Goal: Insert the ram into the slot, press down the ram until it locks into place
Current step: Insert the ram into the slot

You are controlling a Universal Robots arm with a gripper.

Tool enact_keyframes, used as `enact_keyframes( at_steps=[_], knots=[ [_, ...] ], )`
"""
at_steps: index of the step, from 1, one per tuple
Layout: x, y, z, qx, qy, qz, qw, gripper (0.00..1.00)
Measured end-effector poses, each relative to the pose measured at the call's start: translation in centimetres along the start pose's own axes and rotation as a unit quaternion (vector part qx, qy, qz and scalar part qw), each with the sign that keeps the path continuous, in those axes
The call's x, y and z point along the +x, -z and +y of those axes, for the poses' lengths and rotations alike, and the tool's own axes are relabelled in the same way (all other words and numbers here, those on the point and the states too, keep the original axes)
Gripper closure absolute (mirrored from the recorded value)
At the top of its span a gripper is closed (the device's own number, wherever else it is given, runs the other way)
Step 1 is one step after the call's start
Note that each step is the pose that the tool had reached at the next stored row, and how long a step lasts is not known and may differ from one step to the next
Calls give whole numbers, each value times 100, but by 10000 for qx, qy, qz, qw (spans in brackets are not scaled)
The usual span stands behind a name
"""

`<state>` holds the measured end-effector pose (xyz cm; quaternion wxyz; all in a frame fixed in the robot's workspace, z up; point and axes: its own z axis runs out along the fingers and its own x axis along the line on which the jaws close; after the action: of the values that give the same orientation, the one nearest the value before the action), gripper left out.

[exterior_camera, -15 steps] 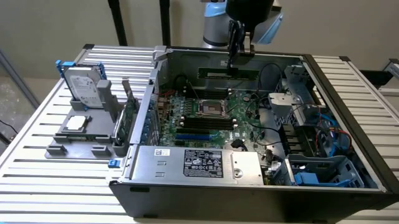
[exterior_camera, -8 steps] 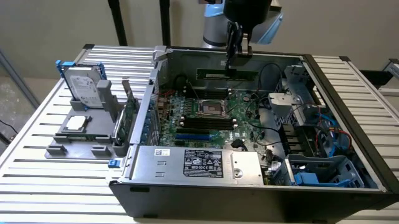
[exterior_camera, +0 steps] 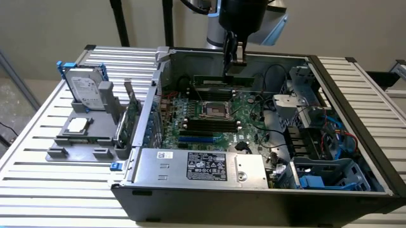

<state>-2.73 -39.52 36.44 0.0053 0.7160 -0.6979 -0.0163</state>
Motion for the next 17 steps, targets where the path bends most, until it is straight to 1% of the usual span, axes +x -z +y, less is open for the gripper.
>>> enact_keyframes(
  at_steps=[10, 14, 17],
  knots=[
    [0, -182, 7, 0, 0, 0, 10000, 87],
    [-35, -256, 9, 0, -8, 5, 10000, 87],
    [-62, -310, 14, 1, -28, 14, 10000, 87]
  ],
)
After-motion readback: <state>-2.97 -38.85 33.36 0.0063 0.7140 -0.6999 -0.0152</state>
